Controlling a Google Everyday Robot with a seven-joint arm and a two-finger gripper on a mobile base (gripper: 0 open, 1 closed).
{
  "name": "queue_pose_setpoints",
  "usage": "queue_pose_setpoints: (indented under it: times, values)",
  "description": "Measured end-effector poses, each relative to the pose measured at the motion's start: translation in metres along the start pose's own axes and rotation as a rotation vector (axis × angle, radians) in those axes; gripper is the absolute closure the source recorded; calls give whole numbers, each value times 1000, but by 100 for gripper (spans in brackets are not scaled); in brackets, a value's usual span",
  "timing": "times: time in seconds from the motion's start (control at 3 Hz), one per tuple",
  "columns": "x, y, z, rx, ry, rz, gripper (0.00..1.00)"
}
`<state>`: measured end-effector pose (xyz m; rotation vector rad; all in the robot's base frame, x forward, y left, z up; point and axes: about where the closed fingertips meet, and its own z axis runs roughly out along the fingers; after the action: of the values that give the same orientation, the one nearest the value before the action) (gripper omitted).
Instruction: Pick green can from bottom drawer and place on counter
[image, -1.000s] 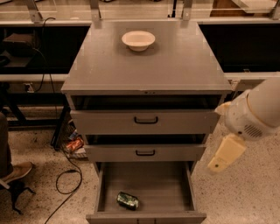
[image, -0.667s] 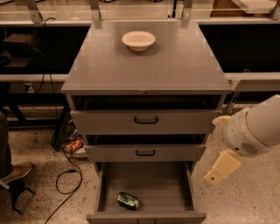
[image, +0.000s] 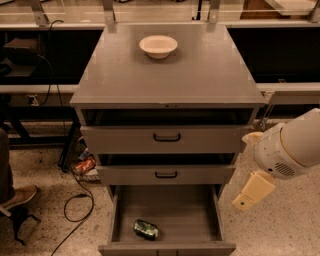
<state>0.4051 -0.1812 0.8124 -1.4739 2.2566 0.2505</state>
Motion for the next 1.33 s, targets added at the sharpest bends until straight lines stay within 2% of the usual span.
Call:
queue_pose_setpoints:
  times: [0.33,0.67,1.0,1.33]
  values:
    - [16,14,40,-39,-16,60,0]
    - [44,44,121,-110,-23,167,0]
    - [66,73,222,-171,-64,280,0]
    - [63,87,302,-213,-158,368,0]
